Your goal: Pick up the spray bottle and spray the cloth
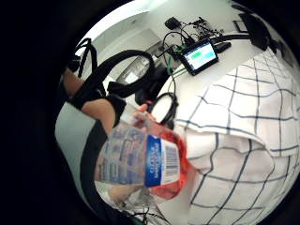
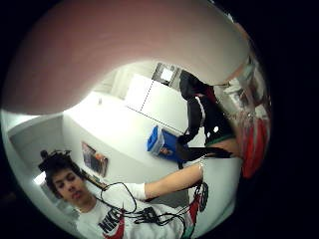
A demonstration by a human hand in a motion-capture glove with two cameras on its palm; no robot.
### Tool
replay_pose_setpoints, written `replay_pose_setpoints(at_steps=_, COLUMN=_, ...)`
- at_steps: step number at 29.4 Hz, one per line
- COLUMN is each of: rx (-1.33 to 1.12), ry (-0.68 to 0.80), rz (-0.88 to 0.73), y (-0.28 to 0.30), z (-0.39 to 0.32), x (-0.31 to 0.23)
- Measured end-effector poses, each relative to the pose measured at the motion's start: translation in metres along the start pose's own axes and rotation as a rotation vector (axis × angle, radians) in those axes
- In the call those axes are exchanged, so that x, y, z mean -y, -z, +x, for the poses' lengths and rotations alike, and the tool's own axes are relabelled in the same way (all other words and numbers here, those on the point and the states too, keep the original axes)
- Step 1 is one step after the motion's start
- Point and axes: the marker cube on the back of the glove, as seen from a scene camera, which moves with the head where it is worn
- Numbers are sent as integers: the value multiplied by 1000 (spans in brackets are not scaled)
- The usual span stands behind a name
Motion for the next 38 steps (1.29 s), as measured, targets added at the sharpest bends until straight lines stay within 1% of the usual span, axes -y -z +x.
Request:
replay_pose_setpoints(at_steps=5, rx=26, ry=5, rz=-16, y=-8, z=8, x=-7)
replay_pose_setpoints(at_steps=10, rx=25, ry=-28, rz=-69, y=-15, z=8, x=-14)
replay_pose_setpoints(at_steps=14, rx=70, ry=-15, rz=-116, y=-5, z=3, x=-26)
replay_pose_setpoints(at_steps=16, rx=77, ry=-18, rz=-108, y=13, z=-4, x=-33)
replay_pose_setpoints(at_steps=20, rx=21, ry=-32, rz=-41, y=67, z=-9, x=-43)
replay_pose_setpoints(at_steps=24, rx=-58, ry=-47, rz=-2, y=124, z=7, x=-57)
replay_pose_setpoints(at_steps=30, rx=-279, ry=-161, rz=-71, y=206, z=68, x=-102)
replay_pose_setpoints(at_steps=35, rx=-486, ry=-295, rz=-114, y=240, z=108, x=-130)
replay_pose_setpoints(at_steps=38, rx=-607, ry=-342, rz=-123, y=251, z=121, x=-137)
